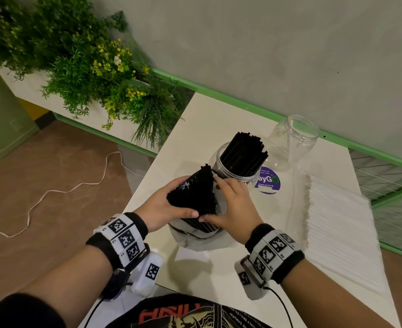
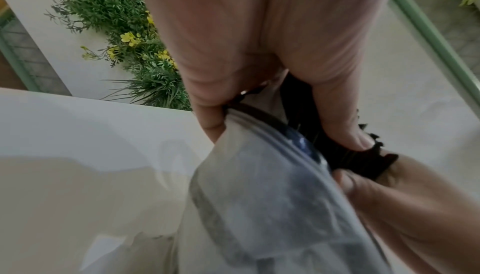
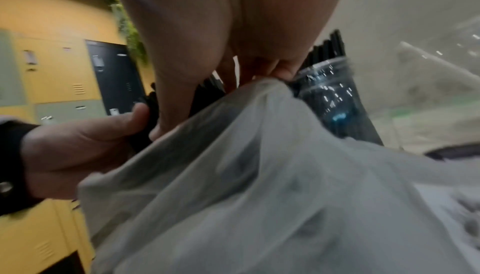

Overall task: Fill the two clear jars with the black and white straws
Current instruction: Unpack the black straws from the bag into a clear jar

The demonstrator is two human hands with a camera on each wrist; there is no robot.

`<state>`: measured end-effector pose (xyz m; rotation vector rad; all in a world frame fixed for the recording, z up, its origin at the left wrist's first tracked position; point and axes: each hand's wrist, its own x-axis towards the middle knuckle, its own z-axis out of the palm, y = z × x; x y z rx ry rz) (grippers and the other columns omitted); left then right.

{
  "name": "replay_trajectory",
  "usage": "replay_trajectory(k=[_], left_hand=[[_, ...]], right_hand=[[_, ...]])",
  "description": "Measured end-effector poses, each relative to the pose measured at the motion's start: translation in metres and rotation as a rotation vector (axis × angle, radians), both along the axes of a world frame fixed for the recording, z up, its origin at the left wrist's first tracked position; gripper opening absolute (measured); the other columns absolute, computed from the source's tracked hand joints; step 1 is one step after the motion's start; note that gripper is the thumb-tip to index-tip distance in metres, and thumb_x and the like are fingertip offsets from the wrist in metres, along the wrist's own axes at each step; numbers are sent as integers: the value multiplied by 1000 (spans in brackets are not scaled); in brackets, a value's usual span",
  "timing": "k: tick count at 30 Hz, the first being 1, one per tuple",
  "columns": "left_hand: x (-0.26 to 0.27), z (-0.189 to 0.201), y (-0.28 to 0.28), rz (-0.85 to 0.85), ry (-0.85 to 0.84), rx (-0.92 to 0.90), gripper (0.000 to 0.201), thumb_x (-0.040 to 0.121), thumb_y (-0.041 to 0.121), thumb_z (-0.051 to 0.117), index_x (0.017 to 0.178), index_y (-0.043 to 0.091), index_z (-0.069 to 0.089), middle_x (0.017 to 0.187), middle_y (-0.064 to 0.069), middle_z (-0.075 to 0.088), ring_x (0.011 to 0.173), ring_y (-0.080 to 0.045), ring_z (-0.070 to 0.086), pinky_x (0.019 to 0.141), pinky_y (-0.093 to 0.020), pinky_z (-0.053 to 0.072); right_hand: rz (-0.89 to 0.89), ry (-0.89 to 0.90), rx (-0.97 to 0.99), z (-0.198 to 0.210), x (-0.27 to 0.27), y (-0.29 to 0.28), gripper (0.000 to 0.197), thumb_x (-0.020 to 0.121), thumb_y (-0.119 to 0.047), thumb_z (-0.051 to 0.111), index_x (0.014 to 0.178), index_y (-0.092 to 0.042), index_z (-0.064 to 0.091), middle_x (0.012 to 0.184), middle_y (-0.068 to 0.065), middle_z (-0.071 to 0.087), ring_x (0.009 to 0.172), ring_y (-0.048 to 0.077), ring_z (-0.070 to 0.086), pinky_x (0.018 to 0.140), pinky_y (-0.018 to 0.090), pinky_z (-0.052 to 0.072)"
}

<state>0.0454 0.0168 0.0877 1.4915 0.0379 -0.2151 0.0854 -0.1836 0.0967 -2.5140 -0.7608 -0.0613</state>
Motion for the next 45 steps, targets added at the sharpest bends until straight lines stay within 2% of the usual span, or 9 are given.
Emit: replay_trajectory(k=[4, 9, 15, 19, 22, 24, 29, 35, 45], left_hand=[[2, 0, -1, 13, -4, 24, 74, 65, -4, 80, 128, 21, 51, 115, 7, 63, 103, 4, 60, 82, -9, 45], [6, -7, 0, 83, 1, 22, 67, 66, 1, 81, 123, 24, 54, 117, 6, 63, 105, 2, 60, 83, -10, 46], [11, -11, 1, 129, -8, 42, 63, 68, 6, 80, 125, 19, 55, 119, 3, 63, 103, 1, 61, 82, -11, 47], [13, -14, 4, 126, -11, 73, 69, 63, 20, 83, 126, 19, 55, 118, 4, 65, 107, -5, 61, 86, -14, 48], [15, -16, 5, 122, -13, 111, 67, 66, 20, 83, 127, 20, 55, 118, 6, 64, 108, -3, 61, 88, -12, 46], [16, -16, 5, 118, -14, 133, 67, 66, 21, 85, 126, 22, 56, 118, 7, 65, 107, -3, 60, 89, -14, 46], [17, -15, 3, 128, -14, 131, 67, 61, 28, 83, 122, 23, 58, 115, 8, 66, 106, -3, 61, 90, -16, 46], [17, -15, 4, 122, -14, 168, 68, 60, 30, 84, 122, 24, 58, 114, 8, 66, 106, -4, 61, 92, -19, 46], [24, -13, 3, 121, 3, 242, 83, 45, 53, 80, 121, 27, 58, 111, 10, 66, 104, -4, 62, 91, -20, 45]], right_hand=[[22, 130, 65, -5, 9, 2, 85, 55, -65, 70, 123, -15, 56, 107, -3, 48, 101, 22, 45, 88, 29, 37], [16, 201, 171, -4, 15, 0, 41, 64, -41, 85, 91, -27, 58, 94, -8, 49, 98, 21, 45, 84, 26, 35], [-42, 291, 333, 4, 13, -2, 31, 77, -26, 78, 72, -33, 49, 75, -13, 50, 79, 10, 50, 68, 17, 36], [-75, 347, 524, 14, 11, -3, 25, 82, -15, 74, 70, -22, 53, 65, -11, 54, 64, 3, 52, 62, 15, 40], [-101, 277, 554, 15, 10, -2, 17, 84, -13, 71, 77, -12, 55, 68, -2, 58, 66, 12, 56, 63, 27, 47], [-136, 199, 544, 12, 9, -2, 19, 83, -13, 69, 93, -17, 54, 77, 0, 63, 73, 13, 62, 70, 33, 52], [-142, 48, 464, 13, 9, 0, 67, 86, -10, 65, 133, -43, 31, 104, -9, 63, 92, 2, 60, 81, 12, 48], [-28, -89, 497, 29, 15, 4, 39, 87, 3, 59, 119, -19, 57, 97, -5, 61, 93, 13, 62, 84, 34, 52], [-105, 83, 817, 104, 44, 2, 32, 89, 12, 49, 107, -14, 52, 91, 13, 55, 82, 23, 69, 84, 51, 53]])
